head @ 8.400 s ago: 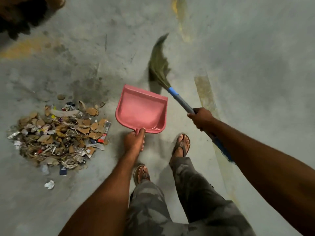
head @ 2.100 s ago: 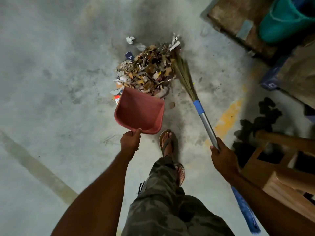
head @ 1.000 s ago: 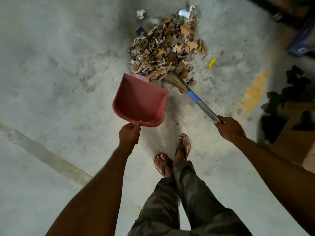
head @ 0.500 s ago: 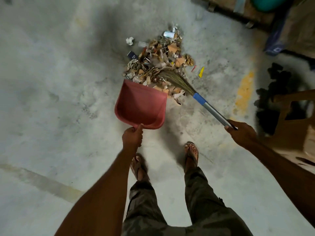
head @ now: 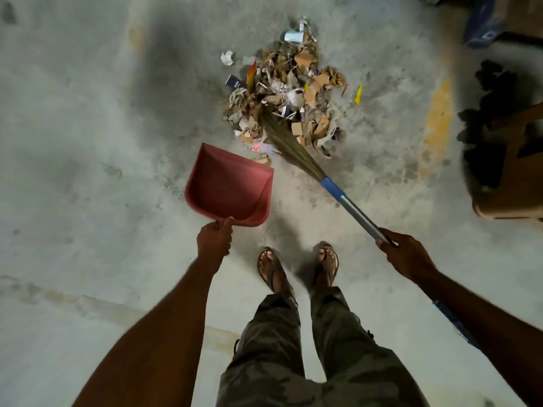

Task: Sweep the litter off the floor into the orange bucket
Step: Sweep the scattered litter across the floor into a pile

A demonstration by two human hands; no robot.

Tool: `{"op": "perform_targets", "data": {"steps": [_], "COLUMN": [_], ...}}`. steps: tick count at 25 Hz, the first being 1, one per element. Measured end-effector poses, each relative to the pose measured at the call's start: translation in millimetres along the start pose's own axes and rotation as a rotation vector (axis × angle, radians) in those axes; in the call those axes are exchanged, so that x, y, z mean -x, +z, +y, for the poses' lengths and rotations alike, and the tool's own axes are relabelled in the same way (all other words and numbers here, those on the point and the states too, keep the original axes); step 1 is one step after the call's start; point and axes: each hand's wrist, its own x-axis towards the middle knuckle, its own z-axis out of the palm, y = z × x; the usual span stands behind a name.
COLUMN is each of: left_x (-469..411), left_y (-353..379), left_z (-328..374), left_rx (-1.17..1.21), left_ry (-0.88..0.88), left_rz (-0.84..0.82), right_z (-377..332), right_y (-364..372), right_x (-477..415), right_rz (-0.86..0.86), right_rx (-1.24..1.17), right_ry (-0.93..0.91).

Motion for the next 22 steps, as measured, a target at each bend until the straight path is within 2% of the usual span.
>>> {"op": "perform_targets", "data": {"steps": [7, 10, 12, 18, 22], "left_x": [-1, -10, -19, -38, -38], "left_y": [6, 22, 35, 80, 105], "left_z": [-79, -90, -84, -30, 22], "left_rx": [-0.034, -0.023, -0.021, 0.002, 0.028], "left_ry": [-0.133, -0.148, -0.136, -0.066, 0.002], "left_rz": [0.038, 0.059, 0.072, 0.078, 0.055], "right_z": [19, 16, 7, -59, -81], "right_y": [78, 79, 69, 19, -19], "right_x": [-28, -75, -108, -201, -221], "right_rz": [-0.183, -0.132, -0.07, 0.079, 0.152], "right_rx": [0.205, 0.344, 0.349, 0.162, 0.101], "right_ry": [-0.053, -0.013, -0.013, -0.086, -0.11]}}
